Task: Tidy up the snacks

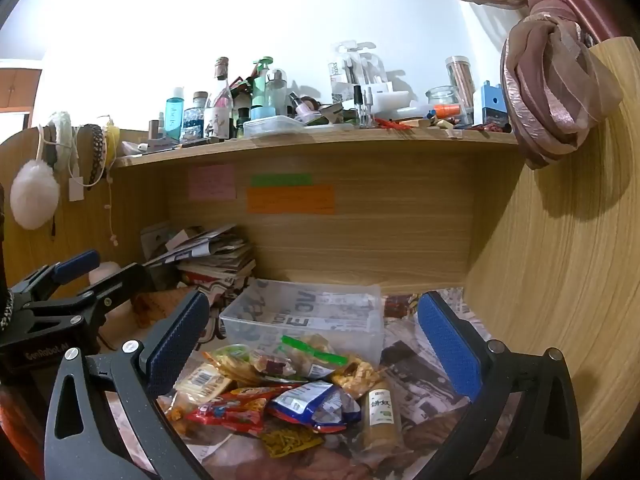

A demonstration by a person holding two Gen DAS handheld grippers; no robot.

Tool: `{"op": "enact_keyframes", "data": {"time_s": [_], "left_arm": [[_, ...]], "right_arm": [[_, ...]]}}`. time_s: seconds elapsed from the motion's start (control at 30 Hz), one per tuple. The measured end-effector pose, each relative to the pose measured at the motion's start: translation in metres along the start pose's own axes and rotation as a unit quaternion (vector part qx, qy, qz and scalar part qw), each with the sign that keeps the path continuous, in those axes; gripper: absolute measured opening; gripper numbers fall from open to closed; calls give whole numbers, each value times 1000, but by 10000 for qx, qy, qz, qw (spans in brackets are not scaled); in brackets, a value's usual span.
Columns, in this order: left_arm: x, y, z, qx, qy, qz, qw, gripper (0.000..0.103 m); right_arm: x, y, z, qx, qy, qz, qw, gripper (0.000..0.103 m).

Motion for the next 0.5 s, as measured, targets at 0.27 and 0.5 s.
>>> {"op": "enact_keyframes", "data": {"time_s": [0.27, 0.5], "left_arm": [[0, 0, 0, -20, -4, 10, 10000, 103], [0, 0, 0, -22, 8, 4, 10000, 103]], "right_arm": [[4, -2, 1, 8, 19, 2, 10000, 103], [2, -1, -1, 8, -2, 0, 10000, 103]]}}
Point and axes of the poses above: each gripper's, at about its wrist camera, not at the fingertips, and y roughly against the way its jaws point, x to its left, z to its top, the point moved 1 cm from there along -y, roughly the way its jaws point, and after that the axes turned 13 degrees about -y, right-handed, at the moved point
